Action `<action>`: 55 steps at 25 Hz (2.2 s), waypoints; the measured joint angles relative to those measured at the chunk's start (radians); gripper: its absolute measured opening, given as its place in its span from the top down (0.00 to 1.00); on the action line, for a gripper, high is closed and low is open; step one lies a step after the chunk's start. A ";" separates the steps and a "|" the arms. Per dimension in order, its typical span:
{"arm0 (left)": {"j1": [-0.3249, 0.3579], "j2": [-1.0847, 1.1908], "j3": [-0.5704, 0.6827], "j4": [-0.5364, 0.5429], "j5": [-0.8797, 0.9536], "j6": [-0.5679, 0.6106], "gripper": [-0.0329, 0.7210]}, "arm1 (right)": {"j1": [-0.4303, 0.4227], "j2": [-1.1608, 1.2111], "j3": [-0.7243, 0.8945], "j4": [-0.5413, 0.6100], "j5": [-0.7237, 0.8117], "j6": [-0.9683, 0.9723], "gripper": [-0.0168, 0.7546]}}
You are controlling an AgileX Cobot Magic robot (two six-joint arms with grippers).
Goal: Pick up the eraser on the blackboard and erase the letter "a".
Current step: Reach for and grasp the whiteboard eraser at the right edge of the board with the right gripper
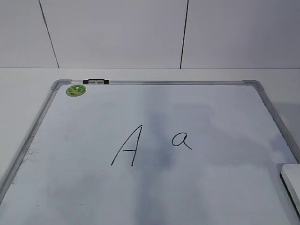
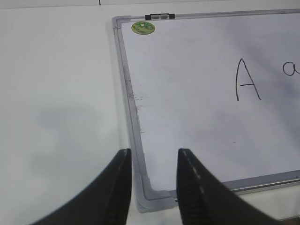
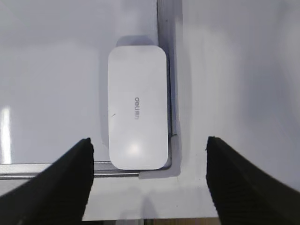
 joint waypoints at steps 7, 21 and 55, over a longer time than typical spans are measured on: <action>0.000 0.000 0.000 0.000 0.000 0.000 0.63 | 0.000 0.028 0.000 0.033 0.029 0.000 0.21; 0.000 0.000 0.000 -0.002 0.000 0.000 0.63 | 0.065 0.028 0.000 0.022 0.032 0.000 0.21; 0.000 0.000 0.000 -0.002 0.000 0.000 0.63 | 0.065 0.166 0.000 -0.011 0.005 0.008 0.10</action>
